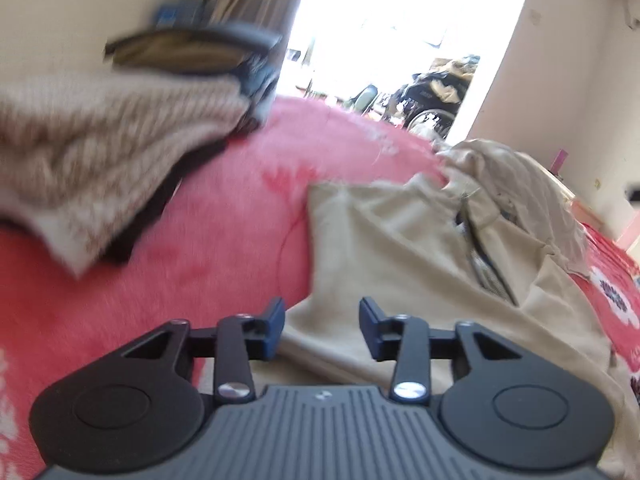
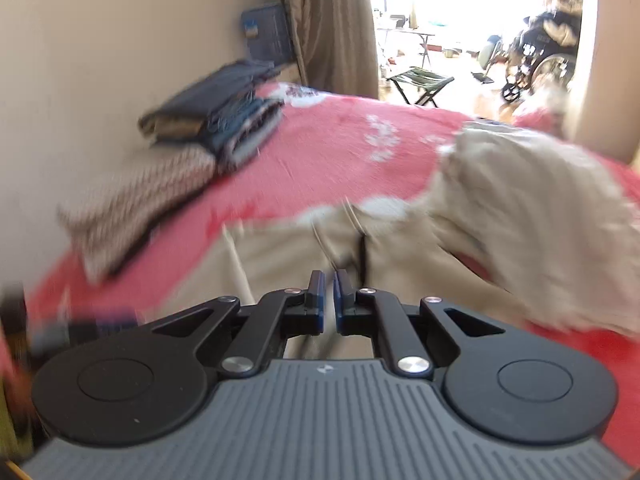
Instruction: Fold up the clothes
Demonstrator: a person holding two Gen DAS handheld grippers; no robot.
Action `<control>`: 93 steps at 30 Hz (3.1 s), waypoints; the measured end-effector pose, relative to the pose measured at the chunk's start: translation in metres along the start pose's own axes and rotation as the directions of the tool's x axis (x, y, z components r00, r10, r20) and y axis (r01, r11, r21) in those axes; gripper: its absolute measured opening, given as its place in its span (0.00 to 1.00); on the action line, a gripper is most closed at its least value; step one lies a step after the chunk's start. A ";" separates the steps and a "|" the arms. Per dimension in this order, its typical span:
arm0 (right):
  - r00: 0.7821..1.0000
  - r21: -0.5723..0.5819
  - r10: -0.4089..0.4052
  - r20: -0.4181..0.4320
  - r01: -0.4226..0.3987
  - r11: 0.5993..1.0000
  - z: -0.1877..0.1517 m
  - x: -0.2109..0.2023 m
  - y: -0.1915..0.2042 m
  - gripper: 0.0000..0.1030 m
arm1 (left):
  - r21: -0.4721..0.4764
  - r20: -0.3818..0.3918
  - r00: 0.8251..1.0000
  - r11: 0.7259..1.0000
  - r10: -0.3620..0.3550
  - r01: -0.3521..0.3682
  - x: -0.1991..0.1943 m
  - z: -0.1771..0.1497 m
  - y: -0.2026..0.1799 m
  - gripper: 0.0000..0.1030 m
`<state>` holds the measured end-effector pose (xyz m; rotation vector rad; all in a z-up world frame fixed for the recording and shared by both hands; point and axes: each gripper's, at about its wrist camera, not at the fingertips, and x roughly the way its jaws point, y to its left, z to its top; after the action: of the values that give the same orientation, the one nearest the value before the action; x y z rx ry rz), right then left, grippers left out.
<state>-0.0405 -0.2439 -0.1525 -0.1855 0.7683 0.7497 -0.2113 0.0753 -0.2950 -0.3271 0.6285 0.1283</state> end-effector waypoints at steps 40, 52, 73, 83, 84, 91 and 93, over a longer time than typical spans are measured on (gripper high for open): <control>0.939 0.299 -0.110 -0.325 0.212 0.930 -0.240 -0.003 0.053 0.09 | 0.439 -0.247 0.965 0.898 0.089 0.030 -0.023 -0.092 -0.142 0.62; 0.940 0.306 -0.116 -0.321 0.218 0.927 -0.242 -0.003 0.054 0.09 | 0.402 -0.229 0.971 0.915 0.071 0.028 -0.026 -0.092 -0.138 0.65; 0.942 0.326 -0.107 -0.318 0.215 0.921 -0.244 -0.002 0.052 0.09 | 0.404 -0.221 0.972 0.914 0.074 0.022 -0.025 -0.094 -0.139 0.67; 0.942 0.331 -0.105 -0.318 0.214 0.919 -0.244 -0.002 0.052 0.09 | 0.402 -0.220 0.972 0.915 0.076 0.019 -0.025 -0.094 -0.140 0.68; 0.942 0.331 -0.105 -0.318 0.214 0.919 -0.244 -0.002 0.052 0.09 | 0.402 -0.220 0.972 0.916 0.076 0.019 -0.025 -0.094 -0.140 0.68; 0.942 0.330 -0.104 -0.318 0.213 0.920 -0.244 -0.002 0.050 0.09 | 0.398 -0.221 0.972 0.917 0.074 0.021 -0.024 -0.093 -0.139 0.68; 0.942 0.328 -0.103 -0.318 0.212 0.921 -0.244 -0.001 0.050 0.09 | 0.397 -0.221 0.972 0.917 0.074 0.021 -0.024 -0.093 -0.140 0.69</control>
<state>-0.2116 -0.3086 -0.3208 -0.0270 1.1483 0.4179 -0.2519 -0.0879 -0.3151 0.0640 0.8737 -0.0153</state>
